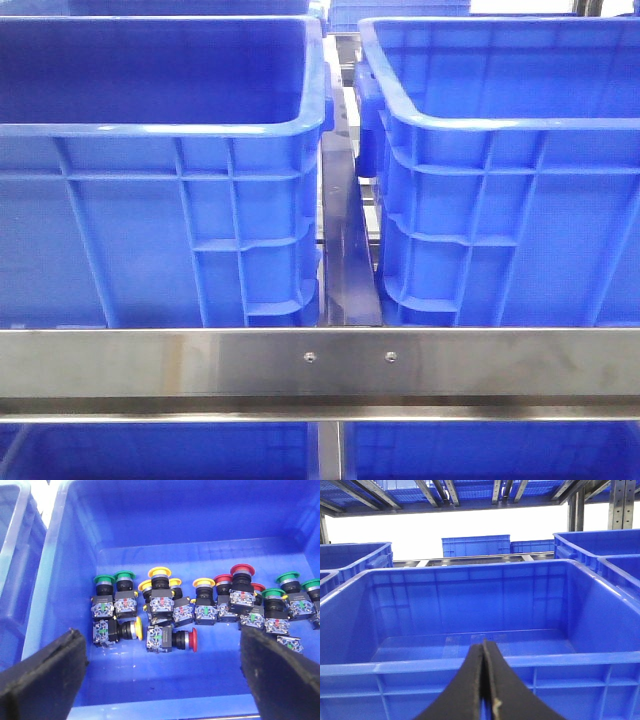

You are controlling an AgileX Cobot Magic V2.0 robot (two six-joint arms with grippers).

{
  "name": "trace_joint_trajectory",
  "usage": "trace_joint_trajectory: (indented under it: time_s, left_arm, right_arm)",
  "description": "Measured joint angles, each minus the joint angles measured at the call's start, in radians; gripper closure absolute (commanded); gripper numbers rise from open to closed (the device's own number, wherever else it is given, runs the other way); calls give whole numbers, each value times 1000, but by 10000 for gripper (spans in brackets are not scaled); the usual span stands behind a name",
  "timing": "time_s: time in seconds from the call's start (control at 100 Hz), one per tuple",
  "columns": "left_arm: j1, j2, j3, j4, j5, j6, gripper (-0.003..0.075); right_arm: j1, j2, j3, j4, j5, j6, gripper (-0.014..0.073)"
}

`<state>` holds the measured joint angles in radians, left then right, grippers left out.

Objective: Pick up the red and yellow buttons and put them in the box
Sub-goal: 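Open the left gripper and descend onto a red-capped button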

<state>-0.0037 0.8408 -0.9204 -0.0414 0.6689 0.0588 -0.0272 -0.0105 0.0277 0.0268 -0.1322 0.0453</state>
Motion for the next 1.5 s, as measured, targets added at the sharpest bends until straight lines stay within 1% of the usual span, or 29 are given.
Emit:
trace_joint_trajectory:
  time_s: [0.08,0.19,0.34,0.46,0.73,0.94,1.09,1.5]
  left_arm:
    - [-16,39,-21,-7,8,21,121]
    - [-70,116,-57,-11,11,30,121]
    - [-166,264,-120,-14,11,38,121]
    - [-208,398,-195,-18,11,40,121]
    - [-213,700,-405,-18,56,54,121]
    - [-215,857,-510,-18,77,62,121]
    - [-224,918,-543,-18,90,63,121]
    - [-235,994,-551,-37,72,81,121]
  right_arm:
    - [0,0,0,0,0,0,662]
    - [0,0,0,0,0,0,662]
    - [0,0,0,0,0,0,662]
    - [0,0,0,0,0,0,662]
    - [0,0,0,0,0,0,662]
    - [0,0,0,0,0,0,662]
    - [0,0,0,0,0,0,662]
    - [0,0,0,0,0,0,662]
